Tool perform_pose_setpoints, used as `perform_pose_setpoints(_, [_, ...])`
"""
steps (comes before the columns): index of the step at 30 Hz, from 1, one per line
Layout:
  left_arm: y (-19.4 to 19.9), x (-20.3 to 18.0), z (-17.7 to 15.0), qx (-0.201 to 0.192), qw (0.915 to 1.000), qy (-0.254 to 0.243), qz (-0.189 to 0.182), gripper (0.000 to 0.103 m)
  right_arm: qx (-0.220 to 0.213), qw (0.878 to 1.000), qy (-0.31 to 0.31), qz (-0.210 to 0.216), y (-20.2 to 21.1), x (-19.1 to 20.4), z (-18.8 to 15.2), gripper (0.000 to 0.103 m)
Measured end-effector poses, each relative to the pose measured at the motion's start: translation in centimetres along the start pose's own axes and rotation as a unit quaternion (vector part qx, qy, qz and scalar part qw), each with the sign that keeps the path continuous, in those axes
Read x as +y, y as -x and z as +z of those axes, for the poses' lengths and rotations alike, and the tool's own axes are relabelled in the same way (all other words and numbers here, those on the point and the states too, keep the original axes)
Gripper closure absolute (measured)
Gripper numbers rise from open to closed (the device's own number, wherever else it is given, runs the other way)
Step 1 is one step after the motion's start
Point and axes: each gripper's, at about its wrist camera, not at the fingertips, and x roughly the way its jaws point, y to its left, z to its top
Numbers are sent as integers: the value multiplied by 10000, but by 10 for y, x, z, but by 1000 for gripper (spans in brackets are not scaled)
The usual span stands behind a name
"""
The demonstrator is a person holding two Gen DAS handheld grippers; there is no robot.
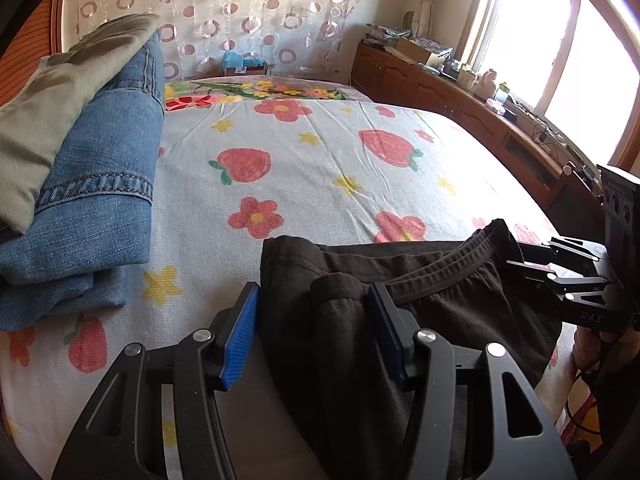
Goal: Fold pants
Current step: 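Close both tools on the shorts' waistband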
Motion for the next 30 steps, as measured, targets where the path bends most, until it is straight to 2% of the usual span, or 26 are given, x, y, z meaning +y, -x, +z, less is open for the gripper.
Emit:
perform_pose_setpoints(4, [0,0,0,-1,10000,-6,-2,47,-33,9999,-102,45,1,-4,0,62])
perform_pose_setpoints(9, [0,0,-1,-12,10000,-8,-3,47,-46,9997,-134,-210,4,-7,-2,62])
perform_pose_setpoints(13, [0,0,-1,-11,10000,-11,-3,47,8,9997,-74,-239,0,-4,0,62])
perform_pose_setpoints(16, [0,0,-1,-13,10000,-11,-7,47,27,9999,-41,-131,-4,-1,4,62])
perform_pose_setpoints(17, [0,1,-1,-14,10000,-4,-15,47,35,10000,-7,-87,-4,0,5,65])
perform_pose_setpoints(18, [0,1,-1,-16,10000,3,-25,49,39,10000,40,-36,-5,1,5,83])
perform_pose_setpoints(19, [0,1,0,-17,10000,9,-51,51,57,9999,109,111,-6,3,5,84])
perform_pose_setpoints(20, [0,1,0,-5,9998,24,-174,59,31,9998,175,115,-4,5,4,88])
perform_pose_setpoints(21, [0,1,-1,7,9996,46,-273,67,4,9997,225,88,-3,6,3,90])
perform_pose_setpoints(24, [2,-2,-1,10,9991,63,-407,82,-63,9996,157,225,0,2,0,91])
perform_pose_setpoints(26, [8,-5,-1,-59,9993,34,-369,86,-133,9993,74,345,4,-3,-3,92])
perform_pose_setpoints(30, [33,-16,-1,-361,9986,-57,-372,87,-420,9974,-29,594,23,-11,-6,92])
